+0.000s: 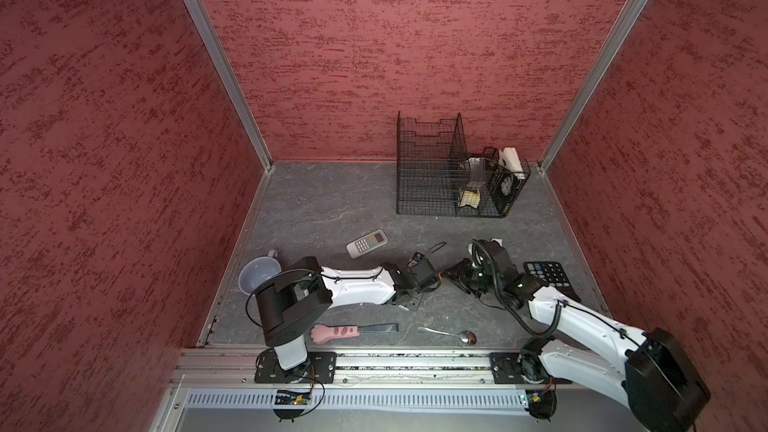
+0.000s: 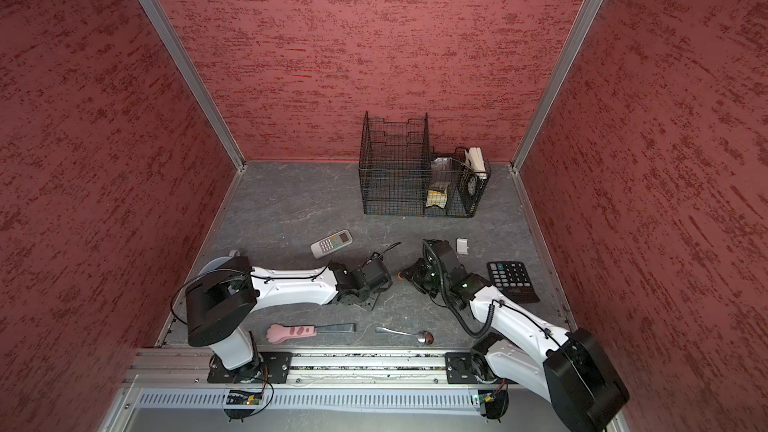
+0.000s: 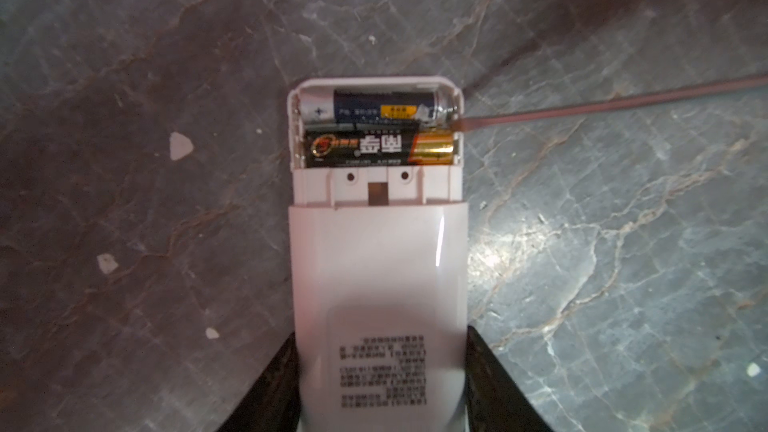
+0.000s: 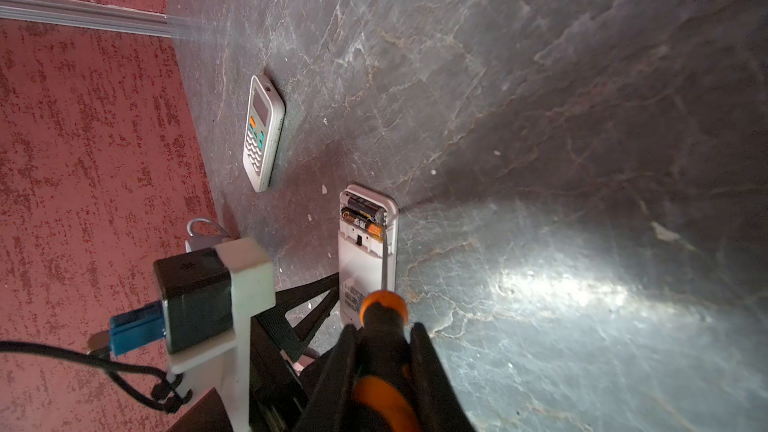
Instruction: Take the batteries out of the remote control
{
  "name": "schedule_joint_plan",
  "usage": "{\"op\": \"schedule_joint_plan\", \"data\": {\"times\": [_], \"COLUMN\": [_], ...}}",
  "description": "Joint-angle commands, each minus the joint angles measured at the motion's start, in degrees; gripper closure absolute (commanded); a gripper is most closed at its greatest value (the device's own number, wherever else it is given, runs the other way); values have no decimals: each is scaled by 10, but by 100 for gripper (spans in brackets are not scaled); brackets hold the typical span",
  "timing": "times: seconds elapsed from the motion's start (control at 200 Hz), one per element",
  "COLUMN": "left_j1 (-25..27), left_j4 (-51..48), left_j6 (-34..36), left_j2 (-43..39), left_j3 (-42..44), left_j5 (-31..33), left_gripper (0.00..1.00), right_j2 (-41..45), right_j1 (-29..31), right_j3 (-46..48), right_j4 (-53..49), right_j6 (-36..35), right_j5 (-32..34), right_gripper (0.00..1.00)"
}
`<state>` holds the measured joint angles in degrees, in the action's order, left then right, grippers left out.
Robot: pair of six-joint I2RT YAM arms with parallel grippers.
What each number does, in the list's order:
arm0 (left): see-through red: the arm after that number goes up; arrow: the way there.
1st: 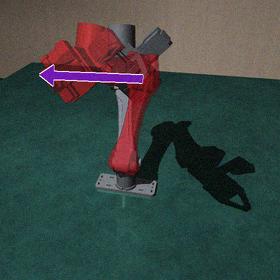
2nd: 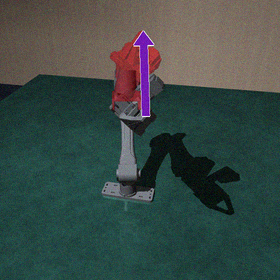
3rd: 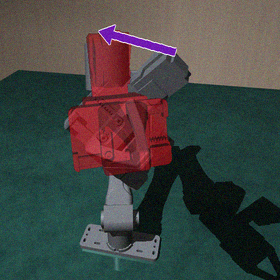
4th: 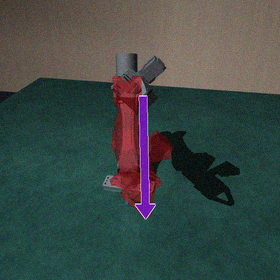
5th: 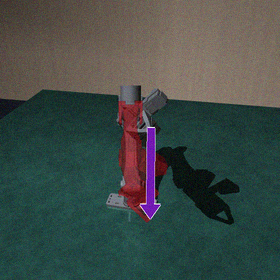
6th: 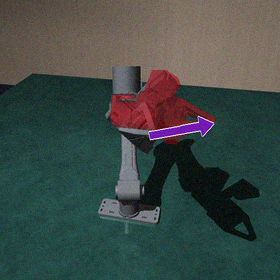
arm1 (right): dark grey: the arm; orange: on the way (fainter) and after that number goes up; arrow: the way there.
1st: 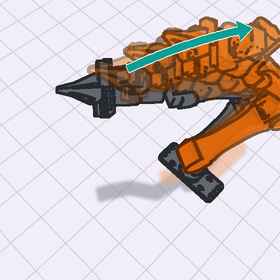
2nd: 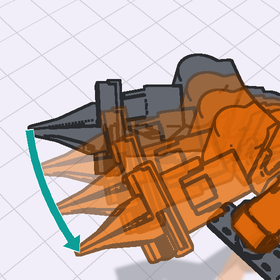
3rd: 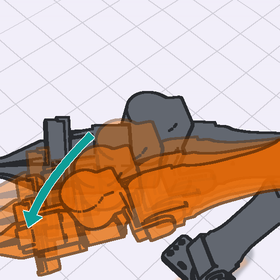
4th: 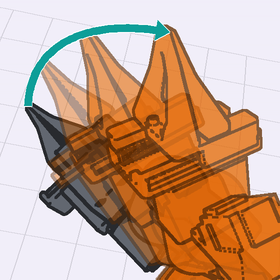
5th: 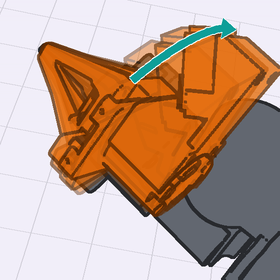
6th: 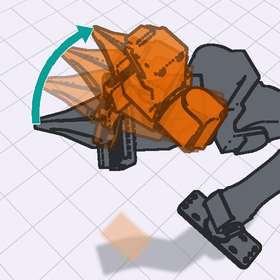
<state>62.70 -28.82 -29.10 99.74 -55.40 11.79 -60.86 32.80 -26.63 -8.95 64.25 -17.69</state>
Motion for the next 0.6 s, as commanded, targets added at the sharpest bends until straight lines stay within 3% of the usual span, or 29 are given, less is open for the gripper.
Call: {"op": "schedule_joint_plan", "data": {"times": [0.0, 0.596], "left_j1": [7, 9], "left_j4": [1, 4], "left_j6": [15, 13], "left_j2": [57, 63], "left_j3": [32, 33], "left_j5": [-52, -54], "left_gripper": [65, 66], "right_j2": [12, 31], "right_j1": [1, 0], "right_j3": [-32, -38], "right_j4": [19, -7], "right_j6": [0, -1], "right_j5": [-1, 13], "right_gripper": [100, 100]}}
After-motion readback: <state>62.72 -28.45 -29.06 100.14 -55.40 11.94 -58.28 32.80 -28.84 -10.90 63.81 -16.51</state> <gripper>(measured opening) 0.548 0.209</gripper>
